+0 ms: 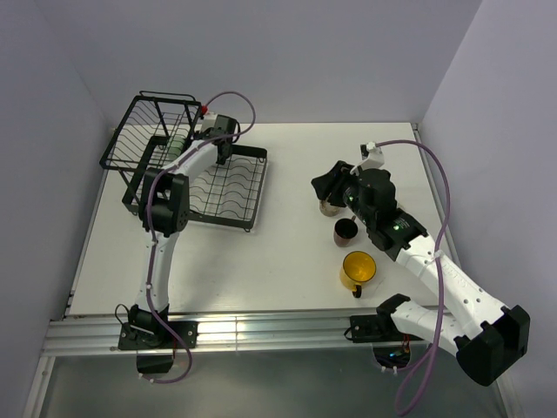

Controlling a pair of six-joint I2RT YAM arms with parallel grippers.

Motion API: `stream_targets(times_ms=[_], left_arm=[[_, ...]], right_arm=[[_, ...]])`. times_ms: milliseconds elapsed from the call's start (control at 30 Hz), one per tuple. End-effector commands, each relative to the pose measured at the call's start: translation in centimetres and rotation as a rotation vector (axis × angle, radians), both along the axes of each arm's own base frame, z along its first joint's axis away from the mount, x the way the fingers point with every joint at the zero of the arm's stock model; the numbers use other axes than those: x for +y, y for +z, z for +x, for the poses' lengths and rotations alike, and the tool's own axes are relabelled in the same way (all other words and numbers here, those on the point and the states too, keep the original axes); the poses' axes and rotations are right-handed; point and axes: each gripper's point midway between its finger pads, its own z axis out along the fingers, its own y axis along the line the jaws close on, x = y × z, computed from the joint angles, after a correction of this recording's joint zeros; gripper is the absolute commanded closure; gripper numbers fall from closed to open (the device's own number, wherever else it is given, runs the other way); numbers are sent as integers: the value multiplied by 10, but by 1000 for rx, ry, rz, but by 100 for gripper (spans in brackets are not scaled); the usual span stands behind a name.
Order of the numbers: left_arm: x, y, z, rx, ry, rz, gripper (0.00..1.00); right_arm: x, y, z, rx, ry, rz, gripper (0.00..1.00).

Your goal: Load the cups into the dish rack

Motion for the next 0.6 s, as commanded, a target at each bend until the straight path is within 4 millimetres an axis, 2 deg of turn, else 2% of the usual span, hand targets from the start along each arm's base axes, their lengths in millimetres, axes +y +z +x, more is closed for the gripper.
stream_targets(times_ms=[0, 233, 433, 467, 533, 567], left_arm=[[8, 16, 6, -40, 35, 19, 99], [16, 16, 10, -44, 69, 18, 96], [11, 17, 10, -53, 50, 1, 96], [9, 28, 12, -88, 48, -8, 96], [2, 30, 8, -93, 23, -17, 95], [-1, 43, 10, -134, 14, -32, 94]], right_arm=[[-4, 3, 4, -36, -15, -10, 46], [-5, 3, 4, -38, -18, -15, 46], [-6, 5, 2, -41, -19, -8, 46], [-6, 6, 2, -42, -21, -6, 46], [-7, 7, 2, -43, -23, -6, 46], [-7, 8, 2, -44, -25, -4, 46]])
